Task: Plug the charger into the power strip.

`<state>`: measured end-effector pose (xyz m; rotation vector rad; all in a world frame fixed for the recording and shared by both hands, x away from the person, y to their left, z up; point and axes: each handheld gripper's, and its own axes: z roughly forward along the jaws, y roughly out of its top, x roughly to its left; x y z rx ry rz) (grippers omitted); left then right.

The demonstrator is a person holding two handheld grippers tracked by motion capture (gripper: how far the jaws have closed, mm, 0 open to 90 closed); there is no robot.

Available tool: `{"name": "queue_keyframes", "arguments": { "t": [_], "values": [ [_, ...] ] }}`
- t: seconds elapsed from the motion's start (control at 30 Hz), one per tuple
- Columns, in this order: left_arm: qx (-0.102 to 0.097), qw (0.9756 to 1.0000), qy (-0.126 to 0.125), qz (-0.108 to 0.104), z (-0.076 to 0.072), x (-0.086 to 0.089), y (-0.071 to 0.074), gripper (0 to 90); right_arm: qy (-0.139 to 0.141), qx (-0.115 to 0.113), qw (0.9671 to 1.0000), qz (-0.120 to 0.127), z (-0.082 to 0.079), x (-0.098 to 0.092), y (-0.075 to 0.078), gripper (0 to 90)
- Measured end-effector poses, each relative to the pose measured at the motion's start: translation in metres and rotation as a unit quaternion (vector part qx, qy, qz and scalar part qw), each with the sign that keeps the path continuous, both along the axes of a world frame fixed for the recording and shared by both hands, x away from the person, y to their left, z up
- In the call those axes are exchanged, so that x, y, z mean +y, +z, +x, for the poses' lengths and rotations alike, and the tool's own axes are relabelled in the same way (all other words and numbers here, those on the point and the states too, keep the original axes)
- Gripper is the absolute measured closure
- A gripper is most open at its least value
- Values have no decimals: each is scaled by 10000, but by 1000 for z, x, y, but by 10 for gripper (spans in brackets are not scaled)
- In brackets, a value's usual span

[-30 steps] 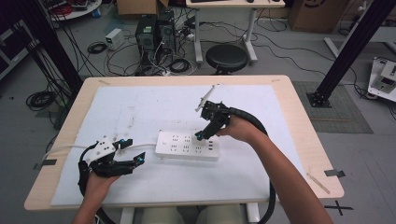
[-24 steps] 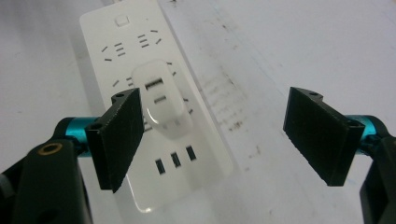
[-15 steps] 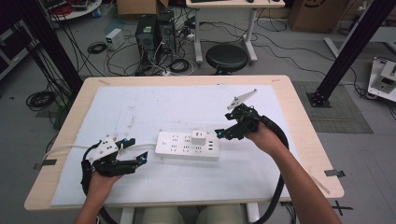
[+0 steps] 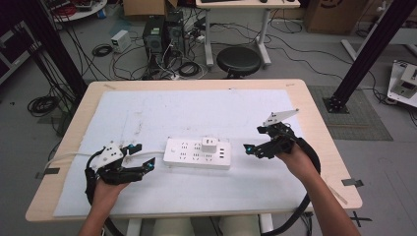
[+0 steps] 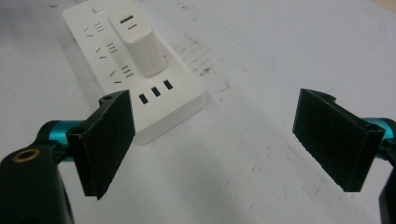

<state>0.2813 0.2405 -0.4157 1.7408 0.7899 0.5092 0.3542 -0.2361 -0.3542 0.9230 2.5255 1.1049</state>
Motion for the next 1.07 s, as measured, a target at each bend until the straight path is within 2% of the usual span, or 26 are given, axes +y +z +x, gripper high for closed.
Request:
{"name": "queue_keyframes", "arguments": {
  "t": [0.13, 0.17, 0.43, 0.63, 1.07],
  "values": [
    [-22, 10000, 4, -24, 1, 1, 0, 270, -80, -67, 9999, 60, -4, -7, -2, 133],
    [-35, 10000, 22, -55, 2, 1, 0, 270, -144, -121, 9997, 142, -8, -12, -4, 132],
    [-23, 9999, 30, -94, 2, 3, 1, 270, -304, -264, 9989, 252, -15, -17, -9, 133],
    [-21, 10000, 41, -79, 4, 3, 2, 270, -420, -307, 9979, 383, -20, -22, -14, 133],
    [-9, 9999, 98, -94, 4, 3, 2, 270, -602, -340, 9964, 484, -24, -28, -26, 133]
  ]
}}
